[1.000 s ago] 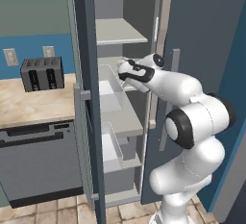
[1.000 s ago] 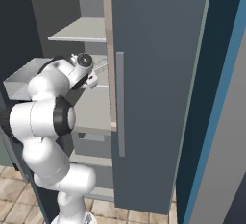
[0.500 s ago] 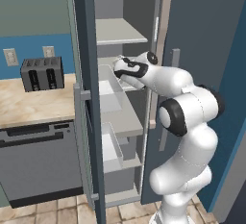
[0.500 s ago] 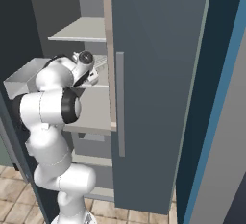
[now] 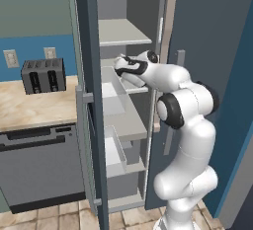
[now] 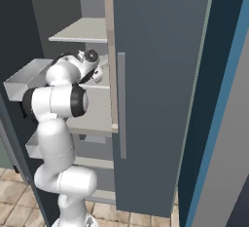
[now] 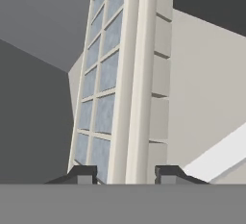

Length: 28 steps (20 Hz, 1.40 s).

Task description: The ice cube tray has been filled with water. Take the tray and place it in the freezer to make ice. Close the freezer door after placing the tray.

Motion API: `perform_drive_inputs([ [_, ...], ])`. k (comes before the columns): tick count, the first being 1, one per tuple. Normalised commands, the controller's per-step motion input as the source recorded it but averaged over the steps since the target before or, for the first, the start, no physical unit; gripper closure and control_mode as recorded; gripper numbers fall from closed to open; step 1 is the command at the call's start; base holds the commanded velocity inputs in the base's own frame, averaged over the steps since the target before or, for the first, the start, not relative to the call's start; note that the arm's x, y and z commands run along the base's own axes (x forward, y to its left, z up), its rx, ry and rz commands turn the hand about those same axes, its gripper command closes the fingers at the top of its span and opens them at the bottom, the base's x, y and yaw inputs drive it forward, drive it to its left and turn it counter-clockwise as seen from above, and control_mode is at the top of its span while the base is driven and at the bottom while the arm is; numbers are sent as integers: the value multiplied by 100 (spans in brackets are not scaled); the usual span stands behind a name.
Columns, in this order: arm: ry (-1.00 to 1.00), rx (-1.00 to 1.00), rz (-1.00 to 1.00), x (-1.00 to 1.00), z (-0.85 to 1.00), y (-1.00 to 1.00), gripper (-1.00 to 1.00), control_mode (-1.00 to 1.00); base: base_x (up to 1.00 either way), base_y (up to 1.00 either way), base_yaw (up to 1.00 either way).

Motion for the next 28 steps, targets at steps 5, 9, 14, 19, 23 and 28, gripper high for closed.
perform_drive_inputs([
  [5, 0, 0, 0, 46, -6, 5, 100, -100, 0, 0, 0],
  [9, 0, 0, 0, 44, -8, 7, 100, -100, 0, 0, 0],
  [14, 0, 0, 0, 42, -11, 6, 100, -100, 0, 0, 0],
  [19, 0, 0, 0, 38, -18, 12, -100, -100, 0, 0, 0],
  [23, 0, 0, 0, 16, -19, 22, -100, -100, 0, 0, 0],
  [28, 0, 0, 0, 0, 0, 11, -100, -100, 0, 0, 0],
])
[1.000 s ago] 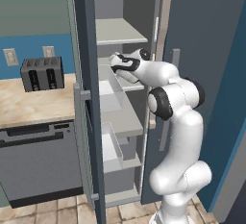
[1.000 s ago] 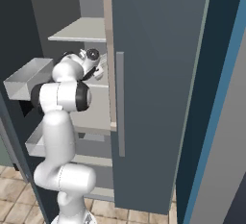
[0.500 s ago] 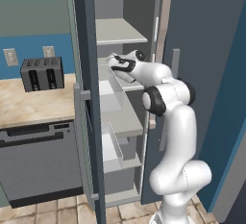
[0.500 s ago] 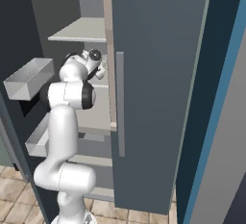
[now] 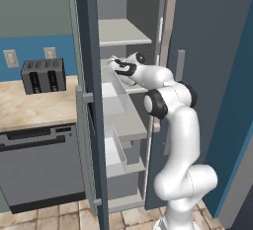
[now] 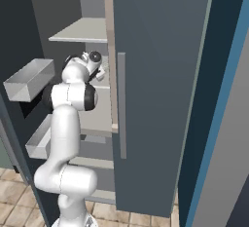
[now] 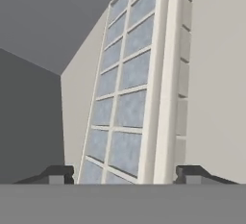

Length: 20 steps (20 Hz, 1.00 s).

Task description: The ice cube tray has been filled with water. Take the tray and place it in the freezer to make ice. Close the freezer door after placing the tray.

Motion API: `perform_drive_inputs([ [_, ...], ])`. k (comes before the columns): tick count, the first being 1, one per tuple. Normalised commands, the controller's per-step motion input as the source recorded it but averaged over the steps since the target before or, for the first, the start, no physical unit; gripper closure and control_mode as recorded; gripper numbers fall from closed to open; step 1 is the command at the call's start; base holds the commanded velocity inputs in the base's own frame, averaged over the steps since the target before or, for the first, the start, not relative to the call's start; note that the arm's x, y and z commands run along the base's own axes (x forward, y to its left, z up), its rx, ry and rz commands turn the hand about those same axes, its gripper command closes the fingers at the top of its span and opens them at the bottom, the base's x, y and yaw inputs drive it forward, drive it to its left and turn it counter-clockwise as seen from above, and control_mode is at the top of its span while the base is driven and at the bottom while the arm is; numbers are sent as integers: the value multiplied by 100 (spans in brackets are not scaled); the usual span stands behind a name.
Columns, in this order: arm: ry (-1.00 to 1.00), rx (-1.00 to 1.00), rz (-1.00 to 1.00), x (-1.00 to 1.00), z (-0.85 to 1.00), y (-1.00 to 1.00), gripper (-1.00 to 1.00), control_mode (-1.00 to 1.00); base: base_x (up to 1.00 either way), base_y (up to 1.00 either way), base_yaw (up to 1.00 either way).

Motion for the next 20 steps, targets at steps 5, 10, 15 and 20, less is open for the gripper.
perform_drive_inputs([
  [5, 0, 0, -1, -15, 0, 0, -100, -100, 0, 0, 0],
  [10, 0, 0, -5, -71, -21, 0, -100, -100, 0, 0, 0],
  [15, 0, 0, -5, -96, -9, -7, -100, -100, 0, 0, 0],
  [20, 0, 0, -4, -100, 13, -29, -100, -100, 0, 0, 0],
])
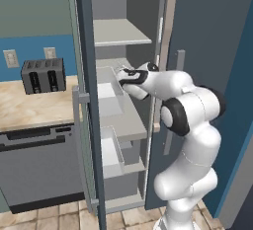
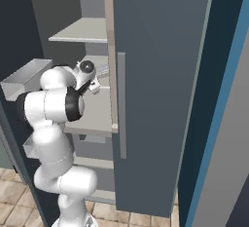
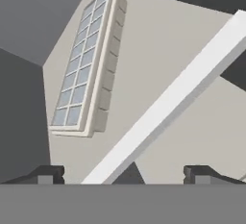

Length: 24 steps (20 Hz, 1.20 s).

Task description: The ice cube tray has been filled with water. Take the tray and place it in the freezer to make ice. Close the freezer door after placing the tray.

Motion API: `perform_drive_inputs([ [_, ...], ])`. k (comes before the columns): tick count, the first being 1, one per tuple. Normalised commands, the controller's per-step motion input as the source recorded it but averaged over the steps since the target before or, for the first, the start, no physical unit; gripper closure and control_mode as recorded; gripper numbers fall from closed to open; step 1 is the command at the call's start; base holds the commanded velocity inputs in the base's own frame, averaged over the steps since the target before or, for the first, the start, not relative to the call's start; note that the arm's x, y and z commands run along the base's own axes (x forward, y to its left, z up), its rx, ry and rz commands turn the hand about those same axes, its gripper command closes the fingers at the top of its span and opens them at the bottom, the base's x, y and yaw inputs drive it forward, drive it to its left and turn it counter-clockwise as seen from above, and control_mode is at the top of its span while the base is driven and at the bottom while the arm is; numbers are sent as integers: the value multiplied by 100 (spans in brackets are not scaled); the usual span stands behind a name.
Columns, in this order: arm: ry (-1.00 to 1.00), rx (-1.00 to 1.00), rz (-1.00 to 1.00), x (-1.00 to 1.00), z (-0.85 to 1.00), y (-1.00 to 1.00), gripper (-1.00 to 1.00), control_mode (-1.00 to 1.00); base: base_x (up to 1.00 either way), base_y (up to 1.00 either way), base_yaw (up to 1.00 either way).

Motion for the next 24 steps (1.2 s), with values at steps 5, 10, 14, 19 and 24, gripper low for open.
perform_drive_inputs([
  [5, 0, 0, -8, -100, 49, -56, -100, -100, 0, 0, 0],
  [10, 0, 0, -7, -100, 81, -58, -100, -100, 0, 0, 0],
  [14, 0, 0, -4, -100, 78, -51, -100, -100, 0, 0, 0],
  [19, -1, 0, -1, -96, 66, -39, -100, -100, 0, 0, 0],
  [24, 0, 0, 0, -93, 48, -25, -100, -100, 0, 0, 0],
])
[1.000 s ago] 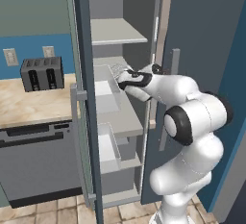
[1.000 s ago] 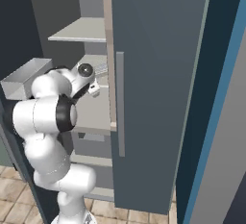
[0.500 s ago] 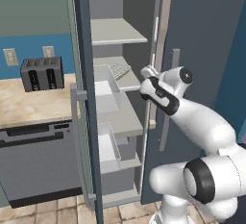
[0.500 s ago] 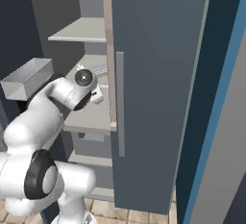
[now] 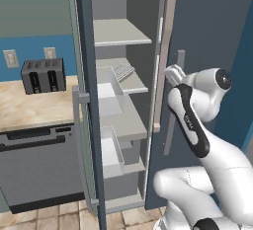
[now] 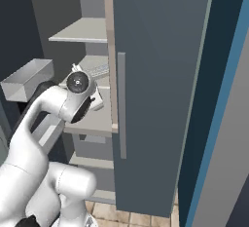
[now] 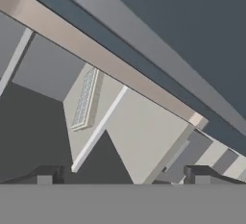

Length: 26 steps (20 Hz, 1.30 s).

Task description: The ice cube tray has been filled with water. Take the tray and place it in the freezer to make ice. Close the freezer door after placing the tray.

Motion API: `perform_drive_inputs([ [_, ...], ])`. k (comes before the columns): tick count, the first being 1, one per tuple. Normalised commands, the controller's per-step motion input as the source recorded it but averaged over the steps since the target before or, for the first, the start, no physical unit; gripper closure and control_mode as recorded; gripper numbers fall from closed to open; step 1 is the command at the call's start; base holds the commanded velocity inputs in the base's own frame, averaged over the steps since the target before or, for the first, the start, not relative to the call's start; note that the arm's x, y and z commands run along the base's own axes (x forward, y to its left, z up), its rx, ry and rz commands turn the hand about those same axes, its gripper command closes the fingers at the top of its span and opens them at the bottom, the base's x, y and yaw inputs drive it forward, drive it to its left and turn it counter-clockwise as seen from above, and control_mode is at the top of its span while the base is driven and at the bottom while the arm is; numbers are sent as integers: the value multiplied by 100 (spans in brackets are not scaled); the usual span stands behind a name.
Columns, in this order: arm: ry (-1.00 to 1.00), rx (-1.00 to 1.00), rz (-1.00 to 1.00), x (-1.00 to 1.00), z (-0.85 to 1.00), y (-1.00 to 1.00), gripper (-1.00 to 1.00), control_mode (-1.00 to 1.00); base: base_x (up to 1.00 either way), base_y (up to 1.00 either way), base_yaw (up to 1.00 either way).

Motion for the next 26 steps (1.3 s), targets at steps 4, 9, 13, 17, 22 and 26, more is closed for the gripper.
perform_drive_inputs([
  [4, 3, 0, 0, -78, 29, -21, -100, -100, 0, 0, 0],
  [9, 11, 0, -3, -63, 16, -11, -100, -100, 0, 0, 0],
  [13, 14, 0, -4, -55, 6, 0, -100, -100, 0, 0, 0],
  [17, 3, -1, -1, -16, 0, 0, -100, 100, -56, 0, -1],
  [22, 0, 0, 0, 0, 0, 0, -100, 100, -77, 0, -4],
  [26, 0, 0, 0, 0, 0, 0, -100, 100, -62, 5, -1],
])
